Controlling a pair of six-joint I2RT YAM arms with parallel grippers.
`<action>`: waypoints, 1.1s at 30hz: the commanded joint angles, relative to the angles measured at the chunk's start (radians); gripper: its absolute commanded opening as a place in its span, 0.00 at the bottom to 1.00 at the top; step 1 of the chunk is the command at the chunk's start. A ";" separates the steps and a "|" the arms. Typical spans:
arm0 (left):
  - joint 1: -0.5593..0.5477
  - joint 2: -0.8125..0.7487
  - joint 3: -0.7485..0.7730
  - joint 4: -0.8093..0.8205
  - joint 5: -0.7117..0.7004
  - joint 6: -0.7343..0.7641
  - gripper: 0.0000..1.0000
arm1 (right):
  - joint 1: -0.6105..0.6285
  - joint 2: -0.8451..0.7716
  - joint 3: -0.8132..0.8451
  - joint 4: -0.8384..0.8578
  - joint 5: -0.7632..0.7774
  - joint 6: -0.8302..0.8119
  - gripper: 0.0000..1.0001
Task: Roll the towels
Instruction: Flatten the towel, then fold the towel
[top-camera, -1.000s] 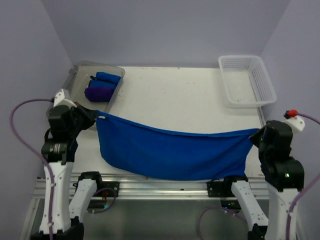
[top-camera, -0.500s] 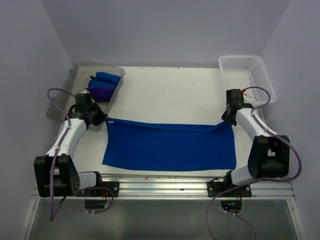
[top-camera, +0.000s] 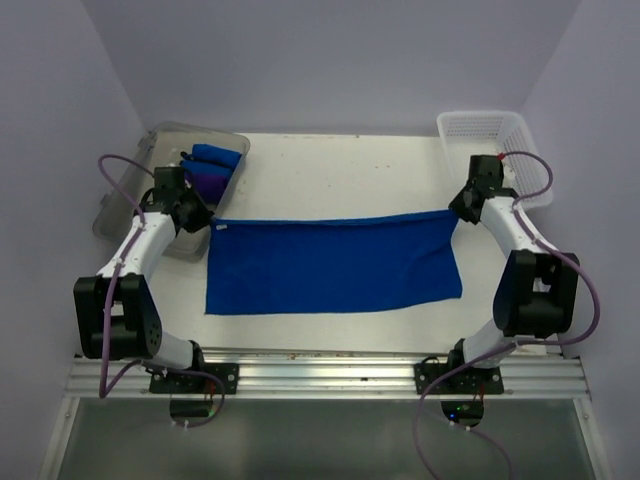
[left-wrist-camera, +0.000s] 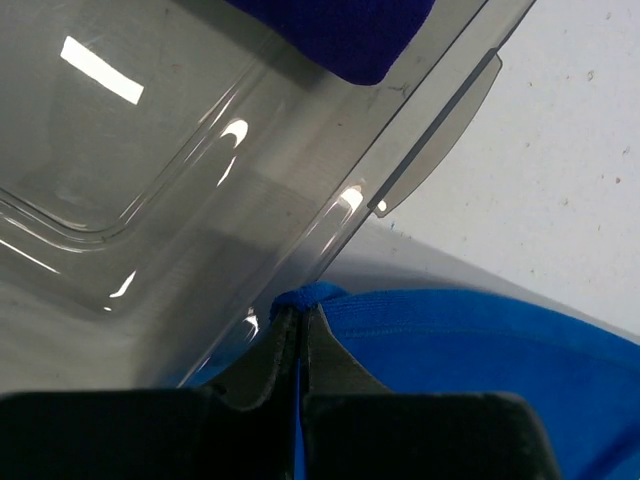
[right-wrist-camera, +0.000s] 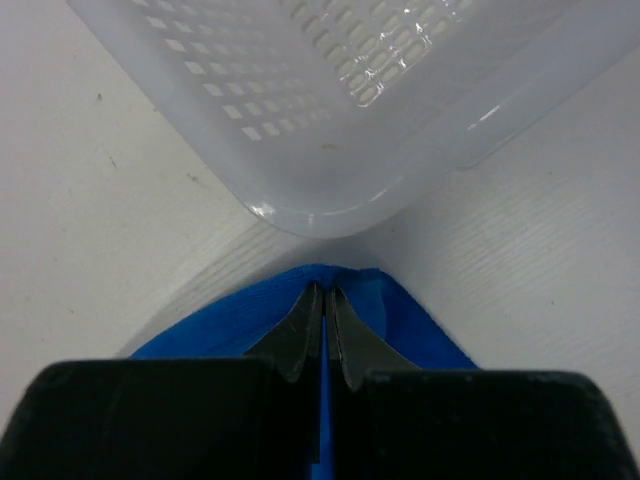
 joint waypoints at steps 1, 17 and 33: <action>0.005 -0.060 0.018 -0.023 -0.024 0.052 0.00 | -0.047 -0.081 -0.076 0.004 -0.080 0.010 0.00; 0.005 -0.415 -0.251 -0.169 -0.050 0.039 0.00 | -0.099 -0.457 -0.366 -0.108 -0.103 0.028 0.00; 0.003 -0.606 -0.357 -0.274 -0.016 -0.093 0.00 | -0.099 -0.568 -0.503 -0.180 -0.074 0.061 0.00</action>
